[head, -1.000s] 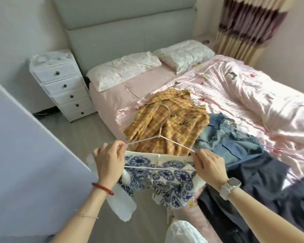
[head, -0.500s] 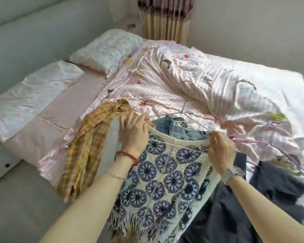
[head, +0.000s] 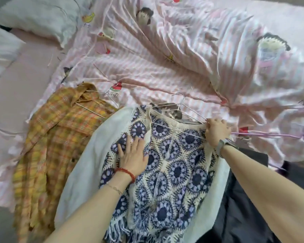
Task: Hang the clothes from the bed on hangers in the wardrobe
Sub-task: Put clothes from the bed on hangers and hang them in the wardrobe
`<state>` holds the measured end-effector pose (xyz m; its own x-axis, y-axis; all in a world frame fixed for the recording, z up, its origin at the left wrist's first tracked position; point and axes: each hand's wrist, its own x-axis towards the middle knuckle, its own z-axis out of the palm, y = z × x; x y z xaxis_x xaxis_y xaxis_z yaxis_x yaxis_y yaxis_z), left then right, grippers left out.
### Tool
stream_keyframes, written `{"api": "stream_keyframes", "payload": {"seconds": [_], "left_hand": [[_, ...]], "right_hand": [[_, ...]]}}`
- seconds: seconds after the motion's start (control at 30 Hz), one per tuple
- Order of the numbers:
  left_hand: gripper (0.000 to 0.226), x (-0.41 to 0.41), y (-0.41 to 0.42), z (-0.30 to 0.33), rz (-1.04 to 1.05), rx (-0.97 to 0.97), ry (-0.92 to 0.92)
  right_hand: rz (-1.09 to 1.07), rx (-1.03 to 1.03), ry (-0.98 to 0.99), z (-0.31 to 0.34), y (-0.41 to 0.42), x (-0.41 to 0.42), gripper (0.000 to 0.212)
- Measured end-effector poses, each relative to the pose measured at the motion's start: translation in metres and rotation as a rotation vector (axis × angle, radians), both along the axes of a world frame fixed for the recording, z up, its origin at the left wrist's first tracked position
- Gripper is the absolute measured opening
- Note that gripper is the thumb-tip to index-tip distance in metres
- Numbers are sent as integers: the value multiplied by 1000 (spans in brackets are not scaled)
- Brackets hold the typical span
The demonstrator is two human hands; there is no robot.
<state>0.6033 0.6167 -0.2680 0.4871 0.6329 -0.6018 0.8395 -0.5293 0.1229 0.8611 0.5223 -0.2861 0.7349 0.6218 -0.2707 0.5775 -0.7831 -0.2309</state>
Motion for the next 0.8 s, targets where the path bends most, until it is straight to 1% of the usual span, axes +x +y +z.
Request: {"api": "stream_keyframes", "payload": {"seconds": [0.07,0.13,0.2,0.3,0.37,0.53,0.63,0.8], "left_hand": [[64,-6,-6,-13,-108,17,41],[61,-8,-14,-18,-164,33,68],[60,-8,-19,-19,-176,43,90],[58,-6,-15,-14,-117,37,37],[56,-6,-11,-4,-50,63,-39],[53,-35,-8,42,108,244,-160],[50,-80,-20,71,211,355,-216],[39,-191,-71,114,462,567,-307]], "right_hand": [[31,-69,16,-17,5,1,27],[73,-132,50,-29,7,-1,42],[122,-211,49,-35,8,-6,54],[199,-235,7,-30,8,-19,57],[230,-182,11,-17,10,-34,56],[291,36,106,37,17,-98,55],[398,159,158,72,13,-148,53],[658,373,191,117,-3,-254,39]]}}
